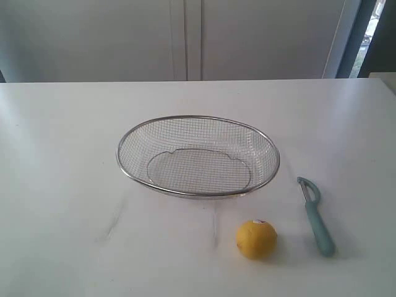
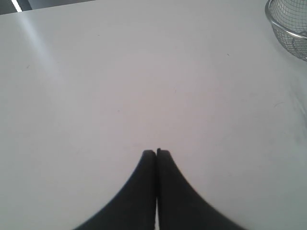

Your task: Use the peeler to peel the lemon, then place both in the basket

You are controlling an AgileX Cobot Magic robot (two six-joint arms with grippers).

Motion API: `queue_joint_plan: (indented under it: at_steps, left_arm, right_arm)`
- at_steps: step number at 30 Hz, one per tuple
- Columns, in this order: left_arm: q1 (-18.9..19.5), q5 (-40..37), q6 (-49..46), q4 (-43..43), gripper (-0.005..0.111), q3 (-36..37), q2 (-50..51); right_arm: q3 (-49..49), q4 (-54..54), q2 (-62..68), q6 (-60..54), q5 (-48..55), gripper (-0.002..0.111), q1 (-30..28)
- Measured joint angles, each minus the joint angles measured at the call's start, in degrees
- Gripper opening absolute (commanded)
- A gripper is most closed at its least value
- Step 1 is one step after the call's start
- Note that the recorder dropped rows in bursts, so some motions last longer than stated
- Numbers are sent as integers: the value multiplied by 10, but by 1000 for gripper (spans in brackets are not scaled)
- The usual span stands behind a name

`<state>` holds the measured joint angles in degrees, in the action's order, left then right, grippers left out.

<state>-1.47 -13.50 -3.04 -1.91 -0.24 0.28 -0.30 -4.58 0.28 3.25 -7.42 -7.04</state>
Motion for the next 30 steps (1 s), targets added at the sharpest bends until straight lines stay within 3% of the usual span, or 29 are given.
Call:
queue_joint_plan:
  at_steps: [9,18,30]
  left_arm:
    - [0,0,0,0,0,0,0]
    - [0,0,0,0,0,0,0]
    - [0,0,0,0,0,0,0]
  right_arm:
    - [-14,0,0,0,0,0,0]
    - [-117,0,0,0,116,0,0]
    - [-220,0,125,1,213,0,0]
